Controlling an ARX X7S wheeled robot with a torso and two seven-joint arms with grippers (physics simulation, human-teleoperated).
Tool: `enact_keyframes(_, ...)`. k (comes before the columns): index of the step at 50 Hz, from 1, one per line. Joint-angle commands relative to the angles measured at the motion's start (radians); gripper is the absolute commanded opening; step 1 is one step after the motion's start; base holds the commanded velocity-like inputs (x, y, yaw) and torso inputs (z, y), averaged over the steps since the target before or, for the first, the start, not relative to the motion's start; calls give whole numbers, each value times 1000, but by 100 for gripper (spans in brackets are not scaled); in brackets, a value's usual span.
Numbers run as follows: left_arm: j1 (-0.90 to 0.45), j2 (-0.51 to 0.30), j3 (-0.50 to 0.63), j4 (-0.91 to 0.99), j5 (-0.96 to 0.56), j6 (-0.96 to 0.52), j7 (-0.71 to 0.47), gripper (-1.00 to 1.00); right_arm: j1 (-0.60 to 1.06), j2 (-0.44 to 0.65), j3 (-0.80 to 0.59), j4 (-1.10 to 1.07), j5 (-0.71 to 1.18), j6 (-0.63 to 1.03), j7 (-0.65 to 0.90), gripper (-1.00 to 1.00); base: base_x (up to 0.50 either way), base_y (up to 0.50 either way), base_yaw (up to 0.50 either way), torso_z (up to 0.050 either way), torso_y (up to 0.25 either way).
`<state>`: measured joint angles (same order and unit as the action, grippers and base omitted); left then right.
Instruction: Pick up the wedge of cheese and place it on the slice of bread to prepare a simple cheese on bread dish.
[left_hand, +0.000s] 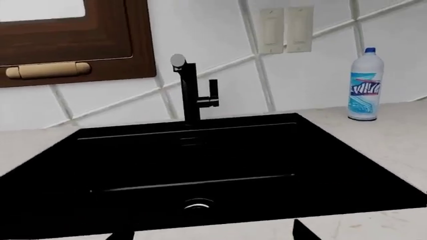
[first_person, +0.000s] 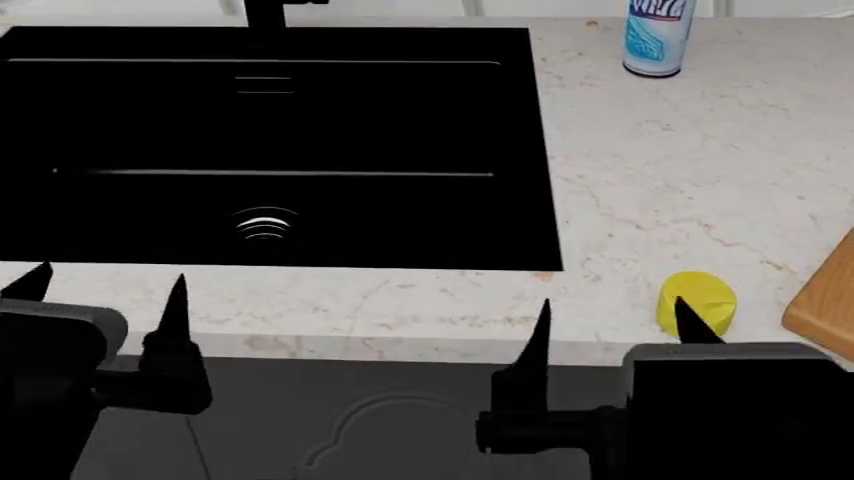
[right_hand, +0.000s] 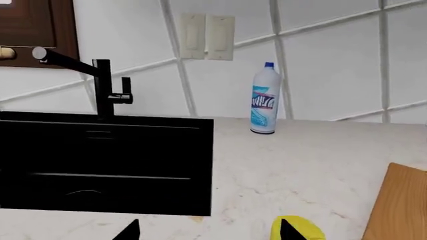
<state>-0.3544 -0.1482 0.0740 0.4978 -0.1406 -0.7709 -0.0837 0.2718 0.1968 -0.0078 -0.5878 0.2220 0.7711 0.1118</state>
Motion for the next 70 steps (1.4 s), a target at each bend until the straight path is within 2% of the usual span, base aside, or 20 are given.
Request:
enact_keyframes(1,-180,-7,-32,27,-42,-203,-7,100,190,21,9,-36,35,200,22,100,0,0,0,50,0)
enact_keyframes(9,-339,-12,-80,61,-83,-386,-13,100,333,21,38,-38,70,327,31,100,0,0,0,50,0)
enact_keyframes(12,-375,-23,-87,62,-78,-401,-21,100,369,20,45,-24,72,343,37,100,0,0,0,50,0)
enact_keyframes(13,-367,-23,-92,60,-78,-391,-22,100,364,19,45,-19,69,335,40,100,0,0,0,50,0)
enact_keyframes(14,-290,-28,-95,65,-61,-295,-24,100,328,18,33,9,48,277,46,100,0,0,0,50,0)
enact_keyframes(22,-289,-30,-94,63,-65,-291,-28,100,327,20,32,11,51,273,49,100,0,0,0,46,0)
enact_keyframes(23,-283,-76,14,29,19,-286,-76,100,351,10,47,2,63,370,69,100,0,0,0,0,0)
enact_keyframes(26,-294,-136,161,24,80,-308,-86,100,358,-6,78,-60,85,399,76,100,0,0,0,0,0)
enact_keyframes(28,-295,-124,132,29,66,-329,-85,100,353,-23,117,-63,104,378,66,100,0,0,0,0,0)
enact_keyframes(30,-297,-126,139,25,67,-332,-85,100,345,1,89,-63,70,354,85,100,0,0,0,0,0)
enact_keyframes(31,-297,-126,139,22,64,-332,-82,100,347,-20,127,-59,97,364,75,100,0,0,0,0,0)
enact_keyframes(38,-295,-123,134,21,68,-331,-94,100,335,-9,97,-62,84,364,89,100,158,-64,-20,0,0)
enact_keyframes(67,-291,-124,131,31,65,-332,-111,100,381,-30,136,-138,139,488,120,100,2,0,-494,0,0)
enact_keyframes(70,-290,-122,126,29,59,-327,-107,100,382,-34,160,-166,177,488,86,100,138,-62,-257,0,0)
